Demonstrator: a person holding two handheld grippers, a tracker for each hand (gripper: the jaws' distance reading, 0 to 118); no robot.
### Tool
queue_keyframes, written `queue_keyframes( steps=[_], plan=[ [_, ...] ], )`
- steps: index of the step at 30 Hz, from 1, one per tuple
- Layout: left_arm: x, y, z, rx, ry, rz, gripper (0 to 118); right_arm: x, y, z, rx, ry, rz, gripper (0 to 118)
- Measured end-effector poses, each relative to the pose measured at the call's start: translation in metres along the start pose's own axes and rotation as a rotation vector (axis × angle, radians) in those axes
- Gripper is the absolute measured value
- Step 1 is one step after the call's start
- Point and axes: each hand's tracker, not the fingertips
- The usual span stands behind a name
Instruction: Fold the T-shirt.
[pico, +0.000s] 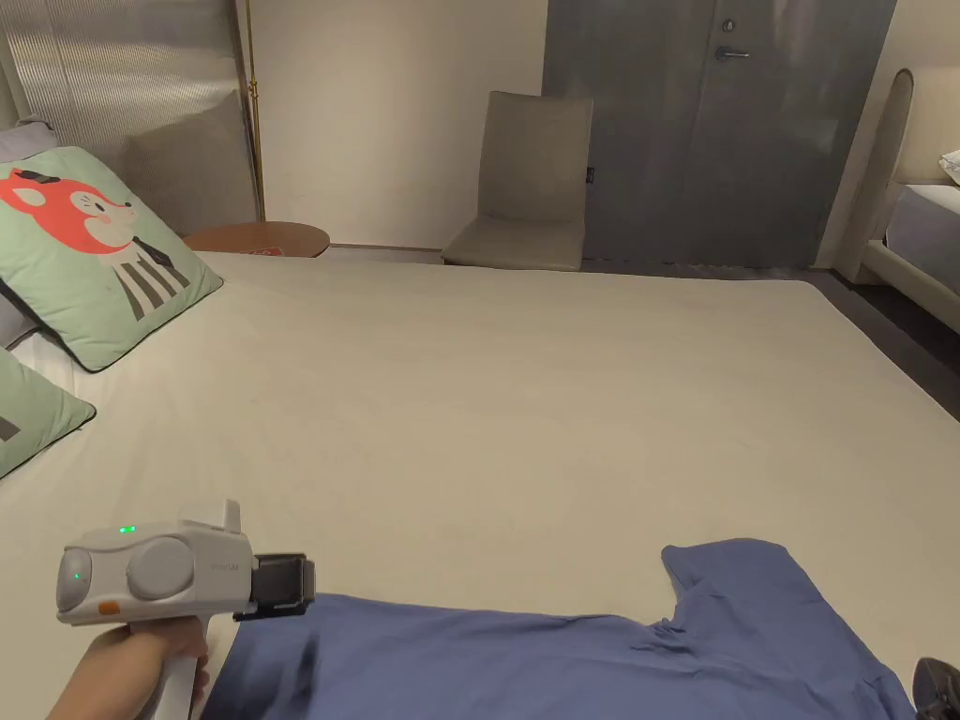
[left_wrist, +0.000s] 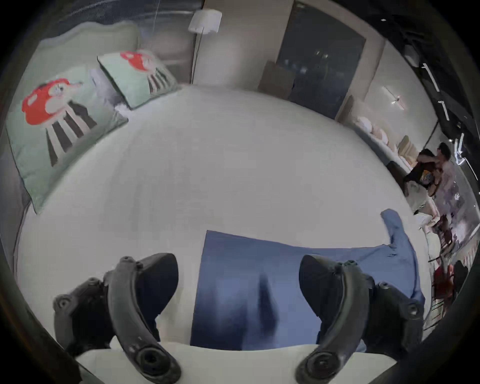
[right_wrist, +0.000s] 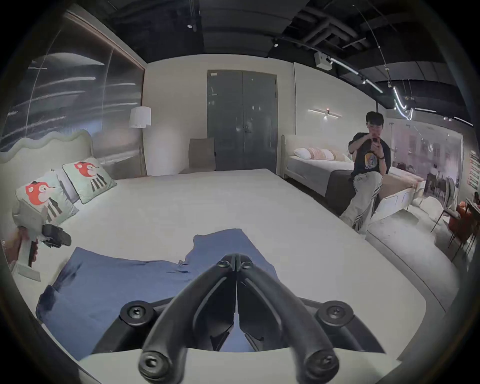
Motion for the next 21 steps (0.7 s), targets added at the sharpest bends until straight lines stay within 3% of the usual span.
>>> queue_keyframes(
  steps=[4,6,8,10,11,13,14,17,21],
  plan=[
    [0.001,-0.001,-0.041,-0.083,0.046,0.009,90,0.003,-0.008,-0.02,-0.044,-0.013,0.001,0],
    [0.001,-0.002,-0.054,-0.11,0.061,0.016,72,0.005,-0.011,-0.028,-0.062,-0.018,0.0,0],
    [0.007,-0.005,-0.056,-0.09,0.12,-0.028,66,0.007,-0.014,-0.034,-0.081,-0.022,0.0,1],
    [0.017,-0.009,-0.045,-0.036,0.099,-0.079,21,0.01,-0.015,-0.043,-0.1,-0.025,-0.002,2],
    [0.022,-0.01,-0.041,-0.015,0.1,-0.101,2,0.012,-0.014,-0.048,-0.114,-0.024,-0.004,11],
    [0.027,-0.013,-0.032,0.003,0.087,-0.117,2,0.018,-0.011,-0.07,-0.231,-0.02,-0.011,85],
    [0.03,-0.014,-0.029,0.012,0.095,-0.139,2,0.021,-0.009,-0.083,-0.27,-0.013,-0.017,109],
    [0.028,-0.016,-0.022,0.049,0.106,-0.17,2,0.031,-0.001,-0.122,-0.359,-0.003,-0.016,115],
    [0.021,-0.016,-0.01,0.066,0.085,-0.143,2,0.044,0.005,-0.183,-0.51,-0.042,-0.004,112]
  ],
)
